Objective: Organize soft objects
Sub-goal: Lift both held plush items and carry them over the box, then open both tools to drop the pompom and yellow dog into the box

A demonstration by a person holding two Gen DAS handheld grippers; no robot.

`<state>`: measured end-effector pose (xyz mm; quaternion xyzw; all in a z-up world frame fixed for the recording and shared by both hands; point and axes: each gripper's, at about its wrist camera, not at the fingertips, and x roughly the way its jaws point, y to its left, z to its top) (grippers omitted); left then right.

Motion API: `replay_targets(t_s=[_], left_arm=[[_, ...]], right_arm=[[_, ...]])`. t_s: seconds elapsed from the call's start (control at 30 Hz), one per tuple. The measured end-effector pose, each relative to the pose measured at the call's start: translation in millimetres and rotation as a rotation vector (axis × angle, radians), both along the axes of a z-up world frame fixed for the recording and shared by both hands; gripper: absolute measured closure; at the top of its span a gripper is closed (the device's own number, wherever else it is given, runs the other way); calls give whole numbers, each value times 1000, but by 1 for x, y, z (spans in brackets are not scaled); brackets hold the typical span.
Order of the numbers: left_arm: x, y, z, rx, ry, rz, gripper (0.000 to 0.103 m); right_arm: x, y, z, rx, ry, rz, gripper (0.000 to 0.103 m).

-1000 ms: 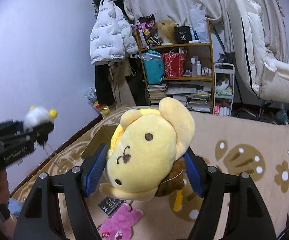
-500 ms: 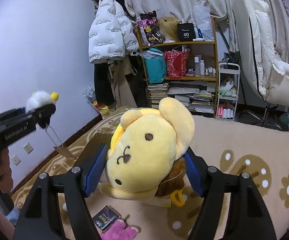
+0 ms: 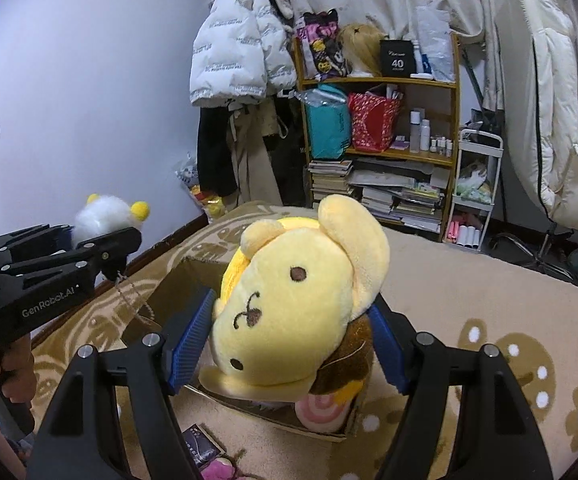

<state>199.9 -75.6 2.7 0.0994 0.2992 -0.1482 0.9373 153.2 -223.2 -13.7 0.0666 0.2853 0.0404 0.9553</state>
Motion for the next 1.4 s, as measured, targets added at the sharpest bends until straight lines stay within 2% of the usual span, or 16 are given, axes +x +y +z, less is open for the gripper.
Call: replay_targets(t_s=[0.37,0.67,0.83,0.9,1.03,1.13,1.17,1.23,1.3,1.4], left_arm=[[23,1,-42,-3,158,19,68],[28,-4,-66,34,224,16,67],[26,-4,-68,44,228,17,66],[26,-2,-66,42,217,23,56],[24,2,-59,40,189,35,48],[24,5,-55,34,189,47,39],[23,7,-53,33,189,53,34],[22,8,-49,39,179,59,31],[20,9,-46,46,175,58,24],[14,12,-39,44,164,60,15]], right_arm=[[16,9,-35,-8,64,36,25],[21,-4,-46,19,98,8,24],[22,-4,-54,16,125,8,22],[22,-4,-56,16,134,8,21],[22,-3,-57,14,140,11,20],[22,-2,-57,9,144,7,16],[22,-2,-58,11,147,6,14],[20,-3,-57,17,151,1,11],[19,-3,-55,22,154,-4,3],[14,-2,-49,24,141,-2,2]])
